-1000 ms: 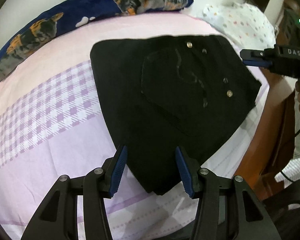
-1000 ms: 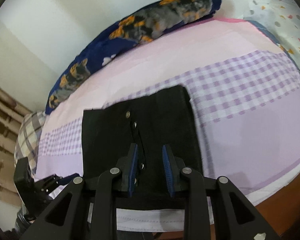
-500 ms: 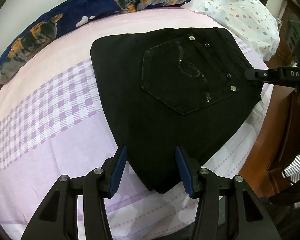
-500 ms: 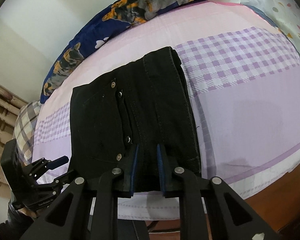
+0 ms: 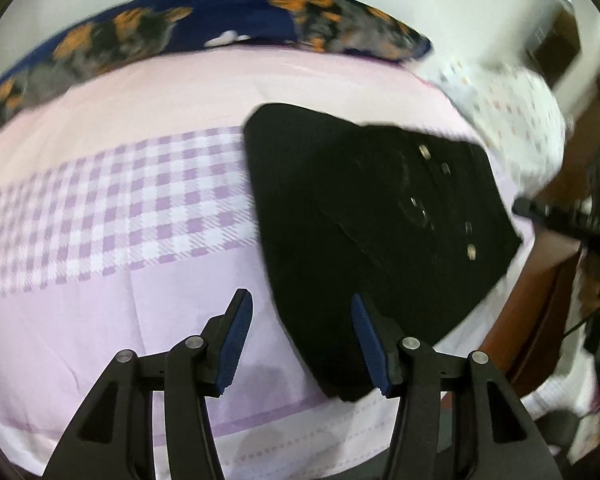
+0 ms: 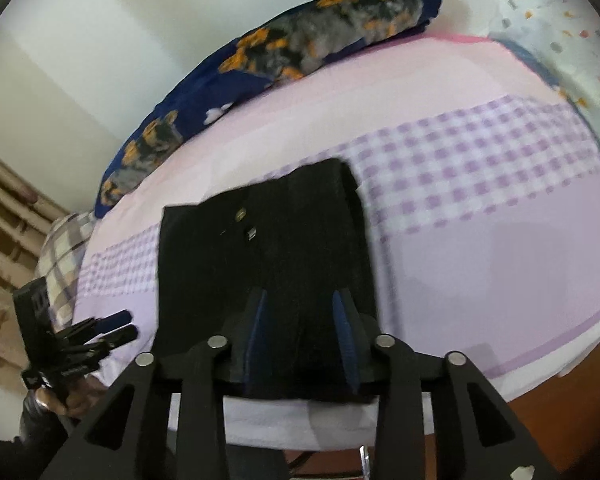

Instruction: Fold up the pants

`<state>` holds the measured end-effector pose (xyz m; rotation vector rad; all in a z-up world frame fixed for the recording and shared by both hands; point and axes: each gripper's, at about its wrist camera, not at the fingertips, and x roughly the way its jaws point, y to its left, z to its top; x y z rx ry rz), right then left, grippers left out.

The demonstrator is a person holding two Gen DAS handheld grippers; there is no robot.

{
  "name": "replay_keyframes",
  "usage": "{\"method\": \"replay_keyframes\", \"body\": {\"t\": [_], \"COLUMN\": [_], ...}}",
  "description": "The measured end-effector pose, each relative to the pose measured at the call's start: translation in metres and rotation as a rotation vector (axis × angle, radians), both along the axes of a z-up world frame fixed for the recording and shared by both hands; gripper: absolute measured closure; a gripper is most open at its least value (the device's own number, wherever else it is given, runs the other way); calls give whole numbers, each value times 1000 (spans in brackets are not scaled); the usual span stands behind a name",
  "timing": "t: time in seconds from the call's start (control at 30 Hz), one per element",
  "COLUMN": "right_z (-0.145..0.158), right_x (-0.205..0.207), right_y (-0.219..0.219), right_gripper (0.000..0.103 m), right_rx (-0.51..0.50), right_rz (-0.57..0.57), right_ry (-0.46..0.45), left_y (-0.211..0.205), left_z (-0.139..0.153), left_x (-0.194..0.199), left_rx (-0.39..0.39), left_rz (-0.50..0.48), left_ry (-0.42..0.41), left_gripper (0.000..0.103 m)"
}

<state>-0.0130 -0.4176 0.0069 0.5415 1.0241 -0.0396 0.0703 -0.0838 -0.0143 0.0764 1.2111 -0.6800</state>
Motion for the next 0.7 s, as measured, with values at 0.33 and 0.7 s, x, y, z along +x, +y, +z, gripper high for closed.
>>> {"method": "replay_keyframes", "body": {"t": [0.33, 0.7], "right_z": [-48, -78], "right_x": [14, 25], "right_y": [-39, -60], "right_gripper": [64, 58], "right_rx": [206, 359], "right_rz": [21, 133], "right_ry": [74, 65], "left_y": [8, 1], "left_z": [-37, -48], "left_x": [35, 46], "left_rx": [-120, -145], "left_rz": [128, 130], "left_ry": [233, 288], "left_gripper": [49, 49]}}
